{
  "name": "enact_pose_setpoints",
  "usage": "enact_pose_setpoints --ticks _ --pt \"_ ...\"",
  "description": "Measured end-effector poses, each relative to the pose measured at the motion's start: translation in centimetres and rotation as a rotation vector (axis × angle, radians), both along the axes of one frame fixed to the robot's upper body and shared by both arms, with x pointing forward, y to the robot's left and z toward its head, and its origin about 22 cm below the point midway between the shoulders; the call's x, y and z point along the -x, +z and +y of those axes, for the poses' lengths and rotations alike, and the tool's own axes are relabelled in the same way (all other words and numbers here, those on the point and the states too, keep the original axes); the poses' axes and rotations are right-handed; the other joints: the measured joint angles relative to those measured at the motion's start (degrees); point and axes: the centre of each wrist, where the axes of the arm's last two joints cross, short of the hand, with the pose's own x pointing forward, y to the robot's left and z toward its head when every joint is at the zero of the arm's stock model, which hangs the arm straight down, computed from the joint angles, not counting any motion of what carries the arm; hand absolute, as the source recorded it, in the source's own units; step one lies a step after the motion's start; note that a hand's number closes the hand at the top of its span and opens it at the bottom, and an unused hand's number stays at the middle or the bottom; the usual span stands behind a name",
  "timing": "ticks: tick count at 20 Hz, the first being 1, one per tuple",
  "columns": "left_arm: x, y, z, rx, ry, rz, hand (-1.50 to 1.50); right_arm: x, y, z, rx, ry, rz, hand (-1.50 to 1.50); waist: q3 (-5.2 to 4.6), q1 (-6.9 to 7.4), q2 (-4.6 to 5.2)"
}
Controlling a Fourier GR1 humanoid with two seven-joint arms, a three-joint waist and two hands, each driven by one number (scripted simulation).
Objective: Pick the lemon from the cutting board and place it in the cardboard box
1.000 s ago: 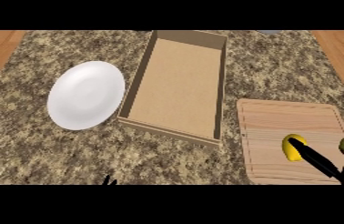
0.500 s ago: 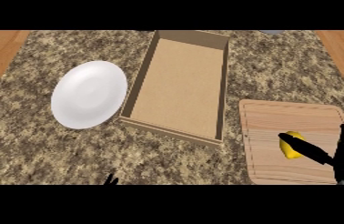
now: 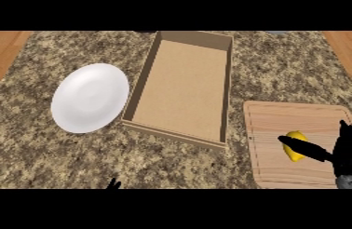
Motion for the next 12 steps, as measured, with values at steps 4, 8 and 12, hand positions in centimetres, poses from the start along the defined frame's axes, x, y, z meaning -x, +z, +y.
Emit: enact_pose_setpoints --ticks 4,8,12 --pt "0.0 0.1 0.0 -0.008 0.003 0.012 0.0 -0.3 0.1 0.5 0.014 0.015 0.011 -1.5 0.14 -0.41 -0.1" --pt "-2.4 1.5 0.0 -0.003 0.013 -0.1 0.0 -0.6 0.0 1.1 0.015 0.023 0.027 -1.5 0.24 -0.66 -0.15" --pt "-8.8 4.9 -0.8 0.039 0.057 -0.378 0.0 -1.1 -0.1 2.6 0.009 0.039 0.044 -1.5 0.33 -1.12 0.02"
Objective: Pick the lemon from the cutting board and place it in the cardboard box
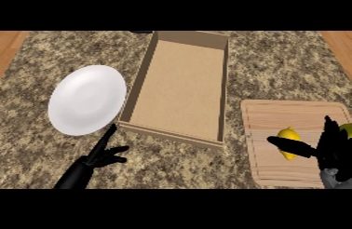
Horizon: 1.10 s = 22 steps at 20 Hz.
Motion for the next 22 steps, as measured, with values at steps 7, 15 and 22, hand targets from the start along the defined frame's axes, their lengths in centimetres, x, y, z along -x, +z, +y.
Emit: enact_pose_setpoints --ticks 7,15,22 --pt "-6.7 2.9 -1.1 0.029 0.024 -0.15 0.0 -0.7 -0.6 2.9 -0.003 0.003 0.043 -1.5 0.3 0.43 0.06" --pt "-10.1 2.4 -1.6 0.034 0.015 -0.163 0.0 -1.1 -1.0 3.3 0.002 -0.031 0.056 -1.5 0.12 0.88 -0.23" --pt "-11.0 2.9 -2.0 0.031 0.015 -0.175 0.0 0.0 -1.8 2.9 0.009 -0.057 0.089 1.5 -0.16 1.18 -0.64"
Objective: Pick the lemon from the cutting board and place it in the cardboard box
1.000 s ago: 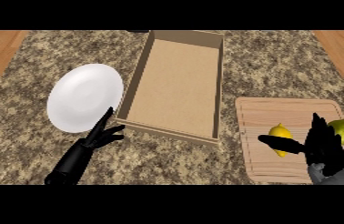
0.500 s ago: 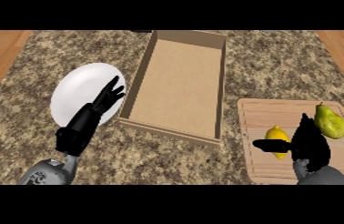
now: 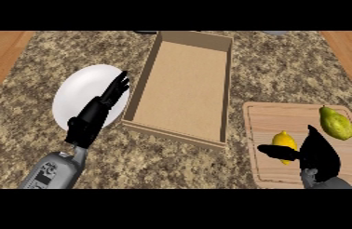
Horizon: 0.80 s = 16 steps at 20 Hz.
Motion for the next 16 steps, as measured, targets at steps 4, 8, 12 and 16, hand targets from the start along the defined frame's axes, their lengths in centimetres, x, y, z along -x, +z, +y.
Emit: enact_pose_setpoints --ticks 4,8,12,16 --pt "0.1 -0.3 -0.4 -0.002 -0.008 -0.003 0.0 0.2 -0.5 0.1 0.0 0.007 0.009 1.5 -0.04 0.33 -0.01" --pt "0.1 -0.6 -0.2 -0.002 -0.011 0.0 0.0 0.3 -0.6 0.1 0.044 0.032 0.019 1.5 0.05 0.57 0.07" --pt "-0.3 -0.1 -0.2 0.005 -0.015 -0.002 0.0 0.4 -0.7 -0.2 0.112 0.112 0.009 1.5 0.09 0.82 0.07" --pt "-0.3 0.2 -1.4 0.007 -0.079 -0.012 0.0 0.0 1.8 3.2 0.164 0.599 -0.08 1.5 -0.04 6.0 0.57"
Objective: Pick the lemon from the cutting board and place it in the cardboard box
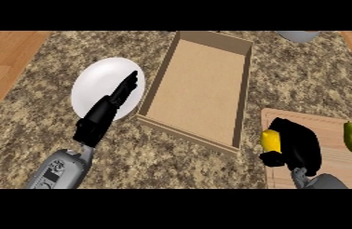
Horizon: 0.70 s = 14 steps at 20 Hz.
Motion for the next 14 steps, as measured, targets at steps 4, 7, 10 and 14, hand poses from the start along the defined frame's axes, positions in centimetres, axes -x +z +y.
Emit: enact_pose_setpoints --ticks 4,7,10,14 --pt "0.0 0.3 -1.2 0.003 -0.063 -0.008 0.0 1.1 1.8 4.3 0.027 0.528 -0.062 1.5 0.64 5.55 0.65" --pt "0.0 0.4 -2.0 0.005 -0.102 -0.009 0.0 2.2 3.5 6.5 0.027 0.909 -0.139 1.5 0.97 6.54 0.78" --pt "-0.1 0.2 -2.3 0.005 -0.102 -0.004 0.0 3.0 5.2 7.2 0.016 1.235 -0.212 1.5 1.15 5.09 0.87" --pt "-0.3 0.1 -1.7 0.001 -0.064 -0.006 0.0 3.3 7.8 6.2 -0.039 1.554 -0.275 1.5 1.22 2.05 1.09"
